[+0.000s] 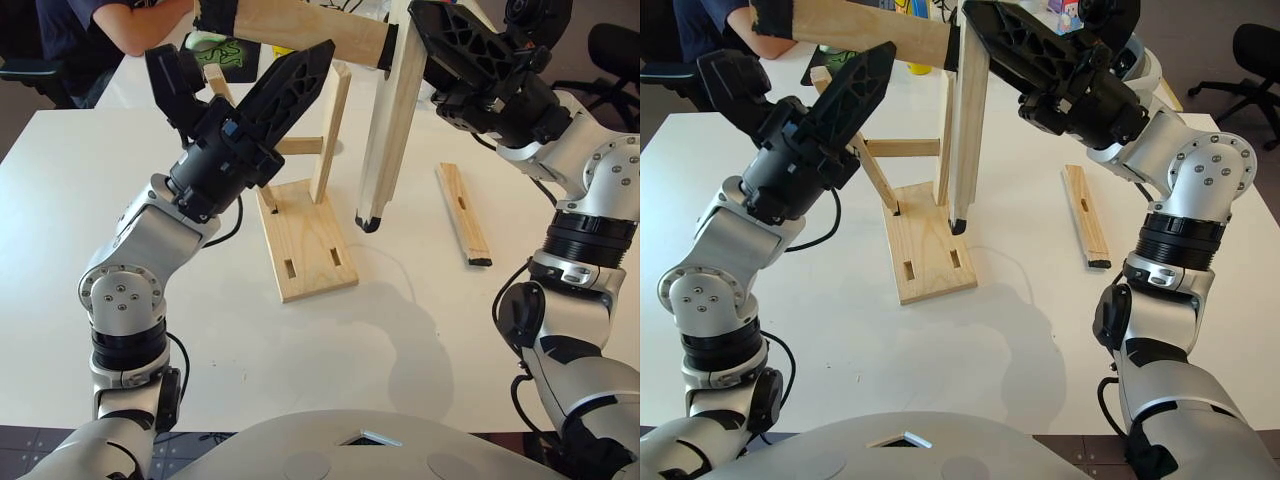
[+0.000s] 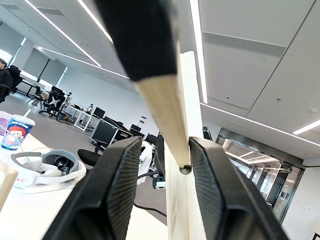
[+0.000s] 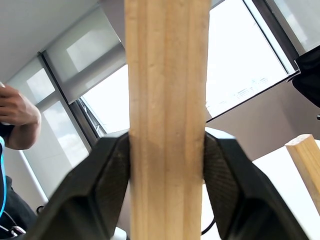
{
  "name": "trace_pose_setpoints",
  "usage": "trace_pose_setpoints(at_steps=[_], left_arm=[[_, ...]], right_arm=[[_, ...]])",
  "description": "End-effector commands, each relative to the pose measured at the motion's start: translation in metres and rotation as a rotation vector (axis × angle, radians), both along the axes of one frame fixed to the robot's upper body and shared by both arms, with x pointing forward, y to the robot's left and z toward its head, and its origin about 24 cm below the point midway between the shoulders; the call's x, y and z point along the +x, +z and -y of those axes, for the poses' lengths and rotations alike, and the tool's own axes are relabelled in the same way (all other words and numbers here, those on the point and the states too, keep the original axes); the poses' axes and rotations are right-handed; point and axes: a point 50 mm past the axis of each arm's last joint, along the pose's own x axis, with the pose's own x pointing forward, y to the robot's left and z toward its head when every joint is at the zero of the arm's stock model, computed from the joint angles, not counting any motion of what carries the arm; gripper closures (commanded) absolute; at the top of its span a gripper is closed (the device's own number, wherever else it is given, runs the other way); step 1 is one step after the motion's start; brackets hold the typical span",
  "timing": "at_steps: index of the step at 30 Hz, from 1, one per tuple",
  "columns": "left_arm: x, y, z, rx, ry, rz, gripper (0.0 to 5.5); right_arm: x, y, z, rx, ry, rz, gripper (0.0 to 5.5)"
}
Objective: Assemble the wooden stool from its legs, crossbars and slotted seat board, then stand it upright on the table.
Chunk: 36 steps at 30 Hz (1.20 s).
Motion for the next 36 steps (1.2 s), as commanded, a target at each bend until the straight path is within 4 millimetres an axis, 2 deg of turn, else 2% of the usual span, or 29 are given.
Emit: trace_pose_setpoints(at_steps=[1, 14, 21, 24, 26, 30, 32, 36], left_arm=[[-0.006, -0.003, 0.003, 0.020, -0.037, -0.006, 3.76], [-0.005, -0.012, -0.003, 0.042, -0.018, -0.038, 3.76], [-0.013, -0.035, -0.012, 0.122, -0.046, -0.087, 3.76], [-0.008, -0.046, -0.027, 0.136, 0.028, -0.128, 3.76], [-0.002, -0.043, -0.044, 0.095, 0.129, -0.128, 3.76], [0.010, -0.013, -0.076, -0.063, 0.310, -0.066, 3.76], [0.013, -0.002, -0.079, -0.118, 0.335, -0.048, 3.97], [0.015, 0.012, -0.072, -0.201, 0.317, -0.016, 4.53]], right_arm=[[0.000, 0.013, 0.001, 0.012, 0.000, 0.048, 3.45], [0.007, 0.013, 0.008, 0.016, -0.053, 0.045, 3.45], [0.013, 0.012, 0.013, 0.011, -0.100, 0.057, 3.45], [0.014, 0.013, 0.014, 0.004, -0.107, 0.071, 3.45], [0.013, 0.013, 0.015, -0.002, -0.109, 0.082, 3.45], [0.012, 0.013, 0.016, -0.009, -0.107, 0.091, 3.45], [0.012, 0.012, 0.016, -0.010, -0.103, 0.091, 3.45], [0.011, 0.011, 0.013, -0.011, -0.096, 0.090, 3.45]])
